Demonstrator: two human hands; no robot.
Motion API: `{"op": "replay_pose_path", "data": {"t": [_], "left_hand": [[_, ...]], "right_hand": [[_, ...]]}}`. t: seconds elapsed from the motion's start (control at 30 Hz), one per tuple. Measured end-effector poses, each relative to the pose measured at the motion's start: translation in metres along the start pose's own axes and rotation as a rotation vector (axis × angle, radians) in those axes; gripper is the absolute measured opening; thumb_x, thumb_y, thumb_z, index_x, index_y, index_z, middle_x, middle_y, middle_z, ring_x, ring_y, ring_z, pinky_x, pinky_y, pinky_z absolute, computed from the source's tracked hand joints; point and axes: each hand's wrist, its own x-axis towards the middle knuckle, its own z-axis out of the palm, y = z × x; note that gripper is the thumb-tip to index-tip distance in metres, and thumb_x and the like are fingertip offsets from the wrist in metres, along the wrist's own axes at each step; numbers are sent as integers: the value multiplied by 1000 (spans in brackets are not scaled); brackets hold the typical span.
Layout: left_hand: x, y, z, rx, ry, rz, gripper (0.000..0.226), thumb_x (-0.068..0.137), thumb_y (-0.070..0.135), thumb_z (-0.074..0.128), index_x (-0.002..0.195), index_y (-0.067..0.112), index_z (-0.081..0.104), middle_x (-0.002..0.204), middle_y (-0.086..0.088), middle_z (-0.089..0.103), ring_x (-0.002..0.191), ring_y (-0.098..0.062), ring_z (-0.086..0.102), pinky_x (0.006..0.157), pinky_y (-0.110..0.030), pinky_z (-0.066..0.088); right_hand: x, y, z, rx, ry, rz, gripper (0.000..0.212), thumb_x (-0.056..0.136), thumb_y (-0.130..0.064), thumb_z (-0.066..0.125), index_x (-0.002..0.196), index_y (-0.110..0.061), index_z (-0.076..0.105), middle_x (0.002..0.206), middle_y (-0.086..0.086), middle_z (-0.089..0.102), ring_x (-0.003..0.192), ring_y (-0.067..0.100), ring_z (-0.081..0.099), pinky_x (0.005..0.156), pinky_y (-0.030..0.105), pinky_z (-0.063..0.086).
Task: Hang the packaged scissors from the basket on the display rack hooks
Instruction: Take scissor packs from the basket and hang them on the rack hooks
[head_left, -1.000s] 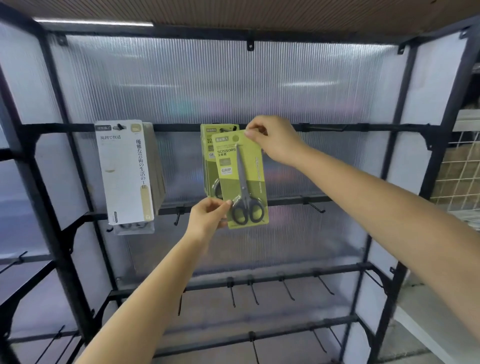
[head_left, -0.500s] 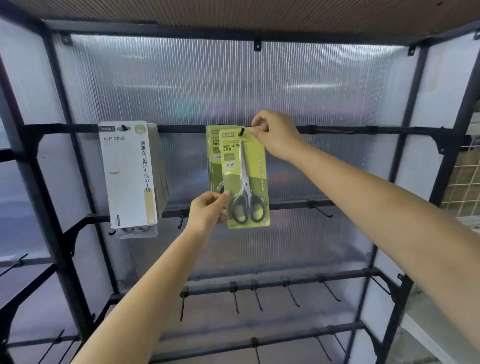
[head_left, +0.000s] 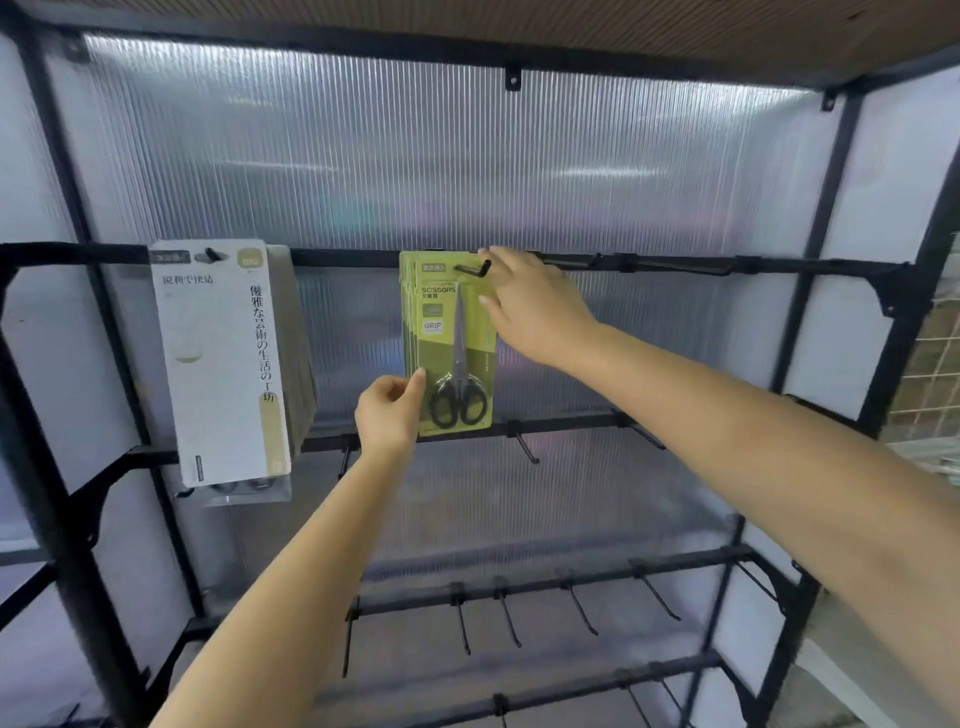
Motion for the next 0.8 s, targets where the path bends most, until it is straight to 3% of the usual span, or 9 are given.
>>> {"op": "replay_pose_path", "data": {"t": [0.1,0.37,0.5,0.6,0.73,0.8], "left_hand": [[8,-1,3,15,-1,-5,26,90,33,59,82,8,61,71,-2,59,76,-21,59,86,-45,53],[21,-4,9,82,1,-4,24,93,34,55,89,10,59,83,-5,62,88,-27,63,86,-40,52],[23,1,10,174,21,-3,21,93,30,55,91,9,57,88,-8,61,84,-24,60,75,-33,46],[17,6,10,276,59,27,16,93,25,55,97,9,56,99,-9,60,88,-24,57,75,-31,41],[1,14,10,504,163,238,28,93,15,53,118,3,51,125,-12,47,107,-31,50,75,-33,36],[-8,20,11,605,202,359,29,91,9,52,119,1,51,126,-16,46,111,-34,45,77,-37,38]], "right_hand": [[2,-2,10,-35,-78,1,63,100,-35,34,150,-5,9,158,13,4,146,27,7,116,44,15],[11,-10,23,-51,-183,53,74,98,-42,37,150,-8,-2,155,15,-19,145,29,-11,117,48,5],[11,-8,19,-56,-219,46,72,98,-36,41,151,-11,-1,155,14,-20,145,29,-12,117,49,4],[6,-5,14,-44,-199,32,68,97,-30,43,150,-10,4,157,13,-16,145,28,-10,117,49,6],[-8,-3,9,-13,-162,27,67,97,-25,42,149,-6,5,158,13,-7,146,26,-4,118,46,9],[-20,-1,6,-10,-147,35,68,97,-26,42,149,-6,5,158,13,-2,146,26,-1,118,44,10]]}}
